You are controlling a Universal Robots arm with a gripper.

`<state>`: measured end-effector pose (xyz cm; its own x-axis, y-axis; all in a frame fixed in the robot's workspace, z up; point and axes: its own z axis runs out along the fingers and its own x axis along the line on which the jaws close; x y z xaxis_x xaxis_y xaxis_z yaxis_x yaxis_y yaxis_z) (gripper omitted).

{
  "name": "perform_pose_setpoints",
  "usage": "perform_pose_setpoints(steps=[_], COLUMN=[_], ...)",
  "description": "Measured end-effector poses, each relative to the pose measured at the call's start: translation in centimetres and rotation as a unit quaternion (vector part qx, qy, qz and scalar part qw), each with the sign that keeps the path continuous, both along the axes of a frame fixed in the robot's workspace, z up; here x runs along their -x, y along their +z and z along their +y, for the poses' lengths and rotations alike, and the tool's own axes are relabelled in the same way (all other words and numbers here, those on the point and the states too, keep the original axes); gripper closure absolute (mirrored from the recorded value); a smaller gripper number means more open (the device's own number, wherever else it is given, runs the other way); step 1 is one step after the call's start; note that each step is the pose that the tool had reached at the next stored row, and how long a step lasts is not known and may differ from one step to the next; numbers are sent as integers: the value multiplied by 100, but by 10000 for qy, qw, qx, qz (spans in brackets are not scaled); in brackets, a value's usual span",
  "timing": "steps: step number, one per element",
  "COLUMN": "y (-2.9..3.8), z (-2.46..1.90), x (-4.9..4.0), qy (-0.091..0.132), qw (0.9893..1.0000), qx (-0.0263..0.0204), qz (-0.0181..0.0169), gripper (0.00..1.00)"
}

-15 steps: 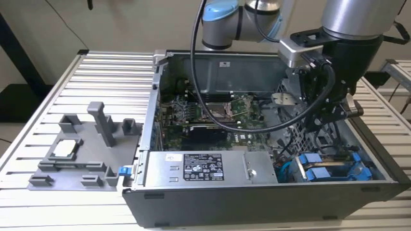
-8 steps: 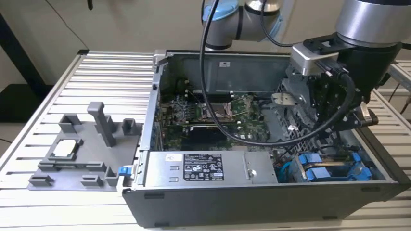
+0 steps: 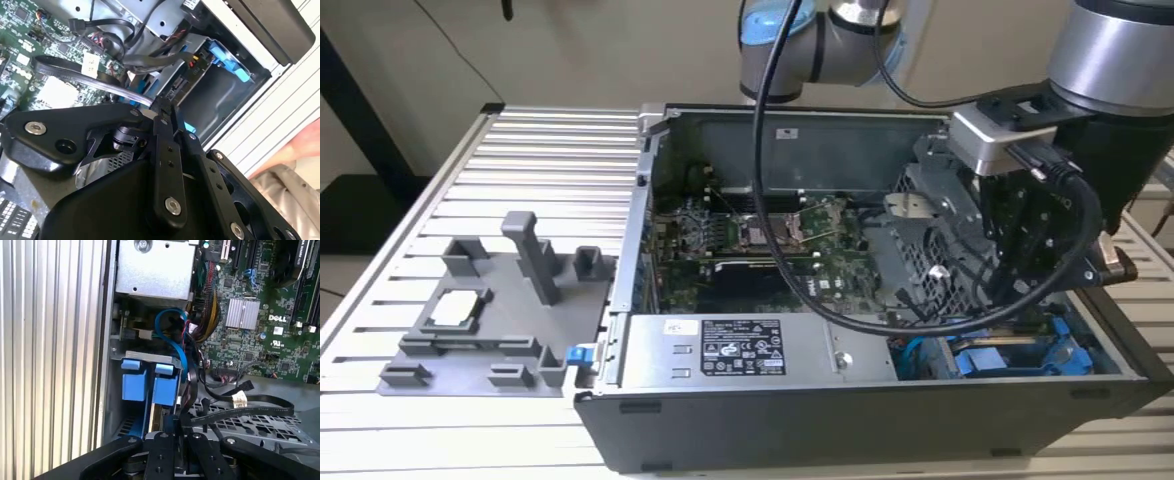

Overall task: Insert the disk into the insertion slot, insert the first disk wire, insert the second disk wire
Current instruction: 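Insert the second disk wire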

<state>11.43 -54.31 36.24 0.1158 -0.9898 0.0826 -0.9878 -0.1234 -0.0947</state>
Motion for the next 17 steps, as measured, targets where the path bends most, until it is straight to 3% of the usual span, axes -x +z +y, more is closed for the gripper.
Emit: perform_pose_setpoints(steps=[8, 10, 15, 17], y=[-4, -9, -16, -20], z=[-162, -171, -171, -170], x=[-89, -93, -93, -96], qy=[-2, -22, -116, -147], qw=[10000, 10000, 9996, 9994], qx=[0, -13, -272, -308], qz=[30, 31, 31, 38], gripper=[84, 84, 84, 84])
